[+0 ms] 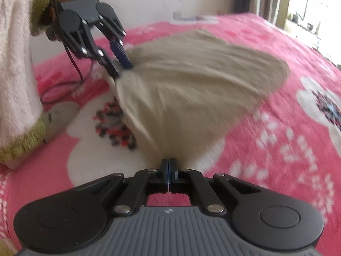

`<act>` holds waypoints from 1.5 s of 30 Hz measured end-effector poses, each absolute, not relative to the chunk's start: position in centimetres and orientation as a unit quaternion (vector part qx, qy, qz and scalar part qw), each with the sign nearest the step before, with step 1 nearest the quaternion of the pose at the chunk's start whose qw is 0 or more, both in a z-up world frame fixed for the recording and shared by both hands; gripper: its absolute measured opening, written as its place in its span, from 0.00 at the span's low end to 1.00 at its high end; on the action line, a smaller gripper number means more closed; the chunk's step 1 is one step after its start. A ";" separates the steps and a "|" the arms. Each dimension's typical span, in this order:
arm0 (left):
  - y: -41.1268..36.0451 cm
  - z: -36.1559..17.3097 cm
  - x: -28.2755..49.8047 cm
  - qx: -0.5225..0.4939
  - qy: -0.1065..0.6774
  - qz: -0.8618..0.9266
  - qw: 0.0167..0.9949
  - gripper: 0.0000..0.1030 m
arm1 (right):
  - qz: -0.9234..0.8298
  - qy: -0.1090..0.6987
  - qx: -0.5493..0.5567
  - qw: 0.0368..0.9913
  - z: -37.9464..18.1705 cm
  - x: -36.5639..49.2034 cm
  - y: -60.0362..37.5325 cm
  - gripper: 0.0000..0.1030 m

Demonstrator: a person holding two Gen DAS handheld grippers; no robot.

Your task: Fold clothes

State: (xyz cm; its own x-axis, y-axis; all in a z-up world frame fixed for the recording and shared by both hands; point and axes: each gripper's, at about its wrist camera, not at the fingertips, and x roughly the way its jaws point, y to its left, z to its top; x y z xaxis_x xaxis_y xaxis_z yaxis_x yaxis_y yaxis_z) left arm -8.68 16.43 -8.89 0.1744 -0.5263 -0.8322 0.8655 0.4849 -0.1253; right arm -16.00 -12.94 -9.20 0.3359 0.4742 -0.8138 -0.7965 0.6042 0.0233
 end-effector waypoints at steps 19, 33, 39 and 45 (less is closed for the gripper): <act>14.4 -7.0 -4.0 0.146 0.446 -0.423 0.775 0.30 | 0.366 0.365 -0.034 0.856 -2.6 -7.4 -13.3 0.11; 14.7 -5.7 -2.6 0.059 0.431 -0.402 0.806 0.31 | 0.386 0.433 0.050 0.813 -6.1 -8.3 -15.9 0.11; 11.4 -7.6 -5.0 0.111 0.435 -0.444 0.775 0.31 | 0.360 0.410 -0.023 0.838 -7.5 -6.0 -15.7 0.03; 11.6 -8.5 -6.3 0.118 0.440 -0.446 0.770 0.36 | 0.312 0.400 0.011 0.862 -5.3 -4.5 -19.3 0.08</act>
